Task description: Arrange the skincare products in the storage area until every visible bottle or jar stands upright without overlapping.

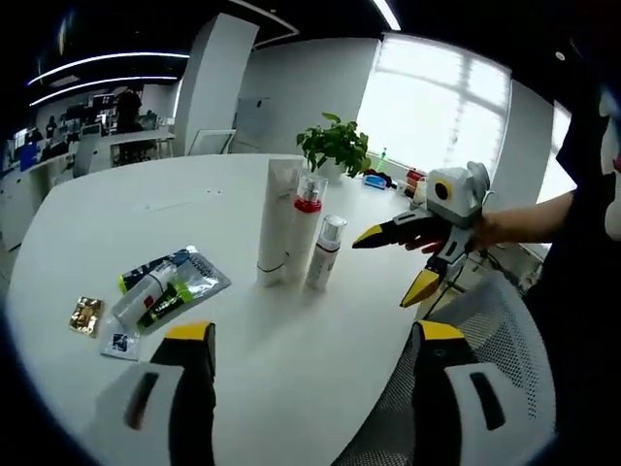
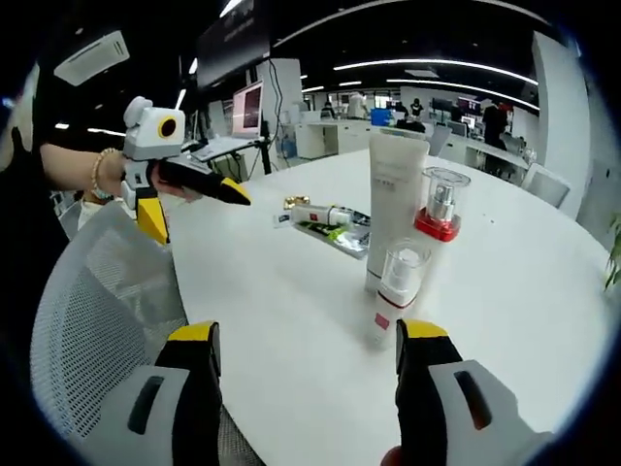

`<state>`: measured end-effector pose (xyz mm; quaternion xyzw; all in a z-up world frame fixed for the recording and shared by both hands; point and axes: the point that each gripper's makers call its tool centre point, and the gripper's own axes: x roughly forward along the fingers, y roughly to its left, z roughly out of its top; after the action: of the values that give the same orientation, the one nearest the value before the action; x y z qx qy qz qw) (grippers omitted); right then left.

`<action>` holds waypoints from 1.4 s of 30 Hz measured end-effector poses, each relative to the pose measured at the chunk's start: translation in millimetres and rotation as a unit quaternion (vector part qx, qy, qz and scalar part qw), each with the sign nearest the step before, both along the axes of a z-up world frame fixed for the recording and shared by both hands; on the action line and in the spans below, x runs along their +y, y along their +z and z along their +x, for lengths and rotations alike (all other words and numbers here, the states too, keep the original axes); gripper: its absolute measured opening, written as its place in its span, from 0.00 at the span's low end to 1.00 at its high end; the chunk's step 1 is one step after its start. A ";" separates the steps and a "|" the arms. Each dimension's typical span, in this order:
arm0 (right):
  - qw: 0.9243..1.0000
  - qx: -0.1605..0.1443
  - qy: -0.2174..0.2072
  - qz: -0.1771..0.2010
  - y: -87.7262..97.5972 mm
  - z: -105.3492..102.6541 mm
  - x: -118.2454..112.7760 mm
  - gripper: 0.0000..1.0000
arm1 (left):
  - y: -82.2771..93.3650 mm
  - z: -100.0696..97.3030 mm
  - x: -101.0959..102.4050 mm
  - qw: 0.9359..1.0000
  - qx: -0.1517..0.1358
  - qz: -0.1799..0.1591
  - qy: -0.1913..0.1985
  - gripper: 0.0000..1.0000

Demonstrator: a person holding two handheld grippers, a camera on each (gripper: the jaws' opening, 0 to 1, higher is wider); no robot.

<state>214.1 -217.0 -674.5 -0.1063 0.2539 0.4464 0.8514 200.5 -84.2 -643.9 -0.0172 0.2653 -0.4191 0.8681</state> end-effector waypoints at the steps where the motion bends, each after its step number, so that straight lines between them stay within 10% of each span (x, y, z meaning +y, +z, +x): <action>1: 1.000 0.001 -0.003 0.005 -0.2 -0.7 0.2 0.74 | 0.1 -0.8 1.7 1.000 0.000 0.000 0.003 0.78; 24: 0.997 0.020 -0.059 0.034 9.4 -17.9 4.3 0.98 | 9.1 -24.6 37.8 0.998 0.021 -0.012 0.050 0.99; 42: 0.995 0.028 -0.085 0.040 6.9 -14.8 2.3 1.00 | 5.0 -19.3 46.0 0.998 0.030 -0.009 0.047 0.97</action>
<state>199.3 -214.7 -667.6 -0.0378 0.2674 0.3848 0.8826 181.3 -38.2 -638.9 -0.0497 0.2864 -0.3793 0.8784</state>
